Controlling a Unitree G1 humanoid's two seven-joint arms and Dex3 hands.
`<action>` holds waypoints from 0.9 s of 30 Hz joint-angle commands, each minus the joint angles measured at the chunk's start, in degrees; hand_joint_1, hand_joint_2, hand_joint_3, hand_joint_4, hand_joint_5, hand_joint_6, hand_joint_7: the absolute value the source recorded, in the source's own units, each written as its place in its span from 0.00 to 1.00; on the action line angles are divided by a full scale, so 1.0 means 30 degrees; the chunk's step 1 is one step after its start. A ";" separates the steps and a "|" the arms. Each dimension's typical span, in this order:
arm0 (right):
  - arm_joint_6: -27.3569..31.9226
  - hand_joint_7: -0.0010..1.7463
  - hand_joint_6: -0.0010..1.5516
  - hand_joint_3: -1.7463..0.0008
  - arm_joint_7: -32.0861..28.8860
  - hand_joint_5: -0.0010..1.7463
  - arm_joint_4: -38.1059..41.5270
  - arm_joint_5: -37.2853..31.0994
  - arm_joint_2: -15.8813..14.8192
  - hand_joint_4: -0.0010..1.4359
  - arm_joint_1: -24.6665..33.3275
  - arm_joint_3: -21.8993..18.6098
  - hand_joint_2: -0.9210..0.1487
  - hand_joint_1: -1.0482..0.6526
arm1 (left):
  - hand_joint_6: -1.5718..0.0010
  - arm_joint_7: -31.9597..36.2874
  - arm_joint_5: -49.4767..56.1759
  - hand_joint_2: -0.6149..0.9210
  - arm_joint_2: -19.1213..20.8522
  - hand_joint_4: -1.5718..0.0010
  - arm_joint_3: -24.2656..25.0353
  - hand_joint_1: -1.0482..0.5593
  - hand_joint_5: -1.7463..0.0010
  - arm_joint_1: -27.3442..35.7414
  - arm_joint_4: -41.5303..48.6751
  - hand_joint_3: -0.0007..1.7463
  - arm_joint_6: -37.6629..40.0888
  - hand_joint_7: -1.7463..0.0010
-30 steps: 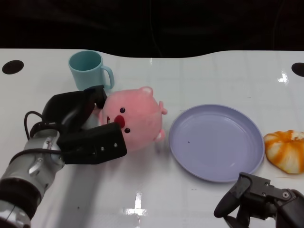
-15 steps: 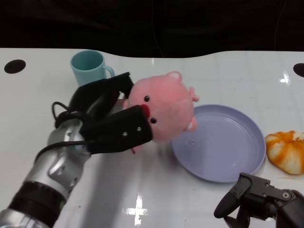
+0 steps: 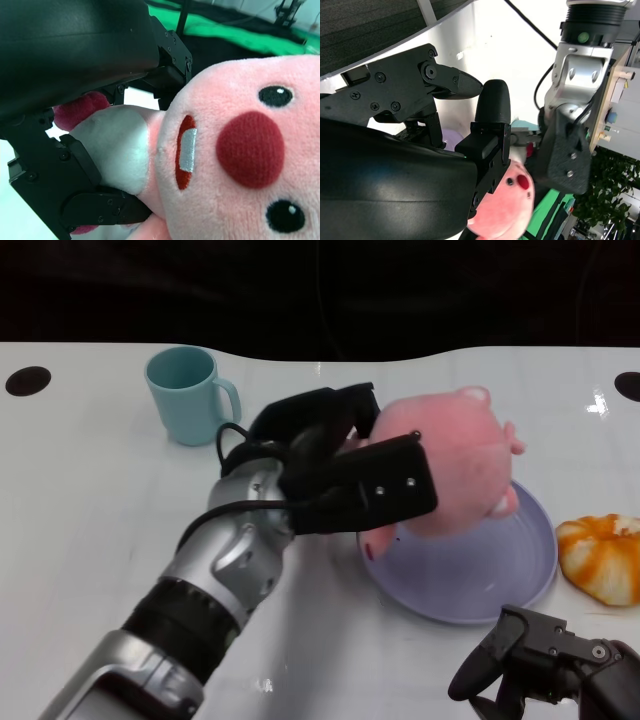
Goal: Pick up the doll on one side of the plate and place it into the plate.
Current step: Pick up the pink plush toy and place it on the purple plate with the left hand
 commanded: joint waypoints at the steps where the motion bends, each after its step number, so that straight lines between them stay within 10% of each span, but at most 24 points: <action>1: -0.0160 0.76 0.37 0.60 0.0005 0.94 -0.0164 0.0129 -0.0078 0.44 0.0013 0.0025 0.15 0.45 | 0.56 -0.0031 -0.0041 0.76 -0.0874 0.42 -0.0153 0.51 0.00 -0.1235 0.0958 0.52 0.0310 0.03; 17: -0.0248 0.76 0.37 0.62 -0.0289 0.94 -0.0219 -0.0306 0.0000 0.44 -0.0053 0.0630 0.14 0.45 | 0.47 0.0343 -0.0004 0.88 -0.3438 0.47 -0.0773 0.49 0.00 -0.3444 0.5282 0.32 0.0852 0.74; 21: -0.0195 0.76 0.37 0.62 -0.0227 0.94 -0.0282 -0.0055 0.0003 0.45 -0.0010 0.0567 0.14 0.45 | 0.48 -0.0761 -0.1009 0.98 -0.3668 0.58 -0.0142 0.48 0.04 -0.3555 0.5424 0.11 0.1222 0.93; 27: -0.0219 0.76 0.37 0.61 -0.0128 0.94 -0.0264 0.0112 -0.0121 0.45 0.0013 0.0308 0.15 0.45 | 0.86 -0.3282 -0.0778 1.00 -0.2601 0.98 -0.1199 0.22 0.77 -0.3020 0.3981 0.16 0.0380 0.99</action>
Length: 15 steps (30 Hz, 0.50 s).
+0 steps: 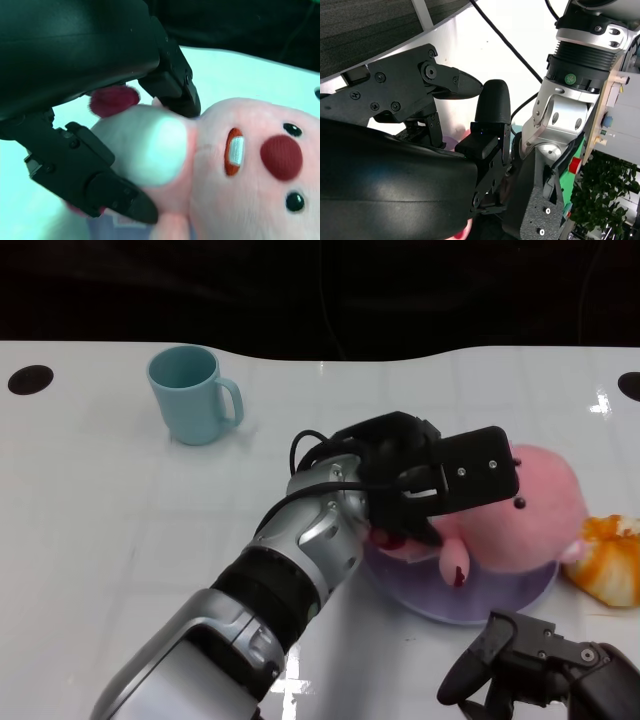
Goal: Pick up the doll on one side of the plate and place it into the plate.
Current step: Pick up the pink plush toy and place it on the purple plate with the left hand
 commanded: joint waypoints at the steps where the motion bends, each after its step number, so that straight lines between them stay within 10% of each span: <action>1: -0.0176 0.76 0.37 0.61 0.0052 0.94 -0.0246 0.0227 -0.0184 0.45 0.0051 -0.0309 0.15 0.45 | 0.91 -0.0684 0.0369 1.00 0.0574 0.99 -0.0628 0.18 0.87 0.0020 -0.1013 0.19 -0.0457 0.99; 15: -0.0693 0.76 0.37 0.61 0.0179 0.93 0.0021 0.0137 -0.0385 0.45 0.0033 -0.0767 0.15 0.46 | 1.00 -0.1370 0.1298 1.00 0.2498 1.00 -0.1551 0.04 1.00 0.2128 -0.5438 0.32 0.0000 1.00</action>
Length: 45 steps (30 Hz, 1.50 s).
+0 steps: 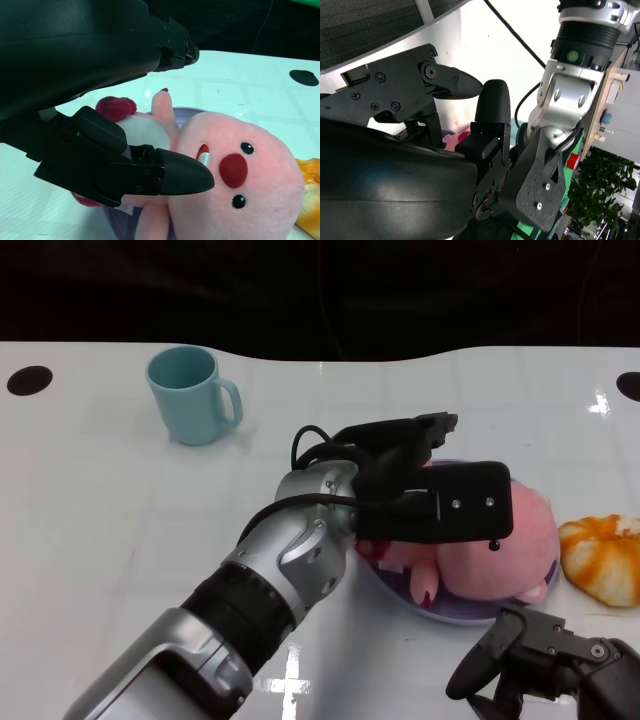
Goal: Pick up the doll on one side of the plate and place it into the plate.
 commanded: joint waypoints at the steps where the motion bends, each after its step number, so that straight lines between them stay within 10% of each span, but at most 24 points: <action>1: -0.0309 0.76 0.37 0.61 0.0144 0.93 -0.0042 0.0155 -0.0260 0.45 0.0082 -0.0222 0.15 0.46 | 1.00 -0.0310 0.0210 1.00 0.0623 1.00 -0.0009 0.04 1.00 0.0516 -0.1242 0.32 0.0140 1.00; 27: -0.0109 0.75 0.37 0.61 0.0380 0.93 0.0037 0.0259 -0.0359 0.44 0.0089 -0.0542 0.14 0.46 | 0.87 -0.1003 -0.2626 1.00 0.4839 0.89 0.3786 0.18 0.88 0.8403 -1.3970 0.18 -0.1153 0.94; 32: -0.0060 0.75 0.37 0.62 0.0416 0.93 0.0076 0.0408 -0.0334 0.44 0.0085 -0.0573 0.14 0.46 | 0.78 -0.0654 -0.3218 1.00 0.5142 0.93 0.4583 0.23 0.63 0.9891 -1.4804 0.15 -0.2278 0.94; 45: -0.0280 0.75 0.37 0.62 0.0496 0.92 0.0321 0.0265 -0.0425 0.45 -0.0107 -0.0583 0.14 0.46 | 0.60 -0.0120 -0.9168 0.98 0.3498 0.82 0.7309 0.50 0.35 1.5122 -1.7381 0.11 -0.3845 0.84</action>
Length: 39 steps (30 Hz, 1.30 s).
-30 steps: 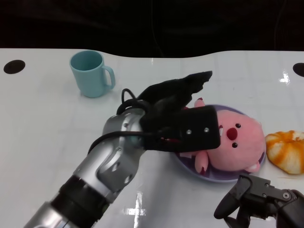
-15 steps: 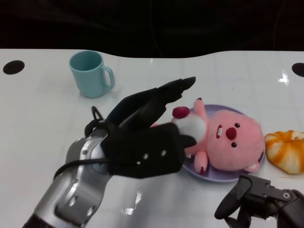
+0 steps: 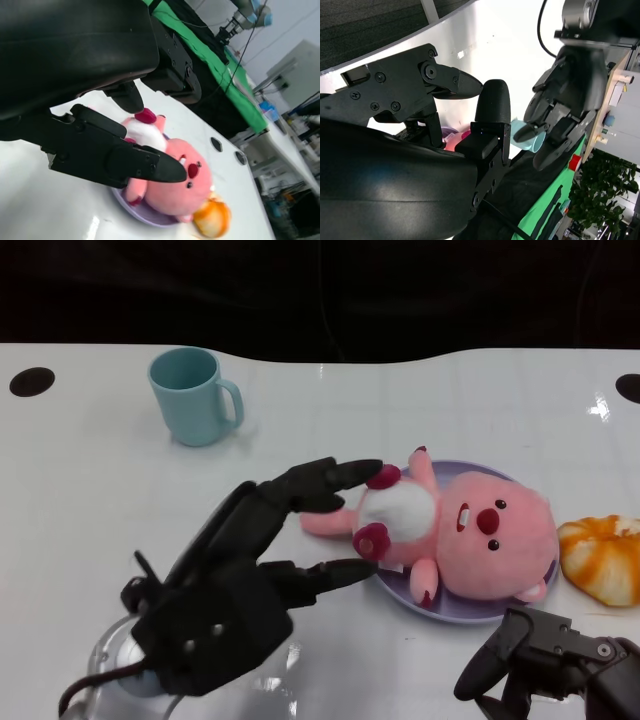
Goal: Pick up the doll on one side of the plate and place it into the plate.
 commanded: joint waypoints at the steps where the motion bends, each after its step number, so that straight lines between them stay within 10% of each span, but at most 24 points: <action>1: -0.0229 0.75 0.37 0.62 0.0058 0.92 0.0090 0.0091 -0.0195 0.45 -0.0037 -0.0147 0.14 0.46 | 0.60 0.0031 -0.1385 0.89 -0.0352 0.79 0.0658 0.53 0.35 0.0873 -0.0752 0.27 0.0041 0.78; 5: -0.0307 0.75 0.37 0.62 0.0070 0.92 0.0168 0.0036 -0.0210 0.45 -0.0064 -0.0158 0.14 0.46 | 0.59 0.0448 -0.2989 0.72 -0.1142 0.68 0.1375 0.61 0.29 0.2031 -0.1517 0.64 0.0774 0.56; 12: -0.0310 0.74 0.37 0.63 0.0091 0.92 0.0158 0.0022 -0.0217 0.44 -0.0077 -0.0152 0.13 0.45 | 0.61 0.0291 -0.4011 0.72 -0.0948 0.57 0.1923 0.61 0.07 0.3700 -0.3602 0.72 0.2993 0.22; 39: 0.0252 0.74 0.37 0.65 0.0211 0.92 -0.0052 0.0247 -0.0213 0.44 -0.0166 -0.0263 0.11 0.45 | 0.59 -0.0111 -1.1426 0.66 -0.0386 0.50 0.3981 0.55 0.00 0.7203 -0.8000 0.79 1.2205 0.08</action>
